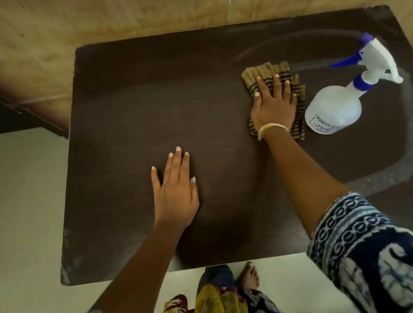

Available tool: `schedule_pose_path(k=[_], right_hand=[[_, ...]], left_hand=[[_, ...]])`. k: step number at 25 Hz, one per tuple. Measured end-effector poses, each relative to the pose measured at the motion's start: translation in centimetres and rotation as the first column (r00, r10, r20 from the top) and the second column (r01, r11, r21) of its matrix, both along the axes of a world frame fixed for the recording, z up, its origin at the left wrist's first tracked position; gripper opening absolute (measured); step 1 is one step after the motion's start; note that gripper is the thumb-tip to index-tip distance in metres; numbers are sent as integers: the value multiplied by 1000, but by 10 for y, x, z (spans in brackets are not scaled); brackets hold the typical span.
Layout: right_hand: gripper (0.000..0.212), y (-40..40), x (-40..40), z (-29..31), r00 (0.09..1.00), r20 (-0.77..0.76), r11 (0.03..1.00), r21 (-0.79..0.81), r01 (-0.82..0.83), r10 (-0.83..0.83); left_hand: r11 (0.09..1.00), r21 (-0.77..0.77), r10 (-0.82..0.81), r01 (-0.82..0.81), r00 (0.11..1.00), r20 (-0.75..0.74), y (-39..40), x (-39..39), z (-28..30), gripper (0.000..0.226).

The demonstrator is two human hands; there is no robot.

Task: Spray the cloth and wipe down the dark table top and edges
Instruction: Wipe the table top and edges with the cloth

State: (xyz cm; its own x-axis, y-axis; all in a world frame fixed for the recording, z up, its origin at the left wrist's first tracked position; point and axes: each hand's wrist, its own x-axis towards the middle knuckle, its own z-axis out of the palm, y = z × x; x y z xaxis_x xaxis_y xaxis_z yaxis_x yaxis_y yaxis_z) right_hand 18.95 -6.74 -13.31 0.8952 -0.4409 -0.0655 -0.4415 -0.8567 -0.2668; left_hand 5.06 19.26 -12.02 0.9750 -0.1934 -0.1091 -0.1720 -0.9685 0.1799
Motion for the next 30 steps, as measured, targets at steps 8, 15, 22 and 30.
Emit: schedule_pose_path(k=[8,15,22,30], right_hand=[[51,175,15,-2,749,-50,749,-26,-662,661],[50,38,90,-4,958,49,958,-48,-282,284],[52,-31,93,2,898,-46,897,48,439,-437],[47,150,148,4,787,-44,787,-9,-617,616]], left_hand=[[993,-39,113,-110,992,62,35,103,-1,56],[988,-113,104,-103,995,7,15,135,-5,56],[995,-78,68,-67,998,4,-28,159,-15,58],[990,-101,105,-100,993,49,-26,158,-20,60]])
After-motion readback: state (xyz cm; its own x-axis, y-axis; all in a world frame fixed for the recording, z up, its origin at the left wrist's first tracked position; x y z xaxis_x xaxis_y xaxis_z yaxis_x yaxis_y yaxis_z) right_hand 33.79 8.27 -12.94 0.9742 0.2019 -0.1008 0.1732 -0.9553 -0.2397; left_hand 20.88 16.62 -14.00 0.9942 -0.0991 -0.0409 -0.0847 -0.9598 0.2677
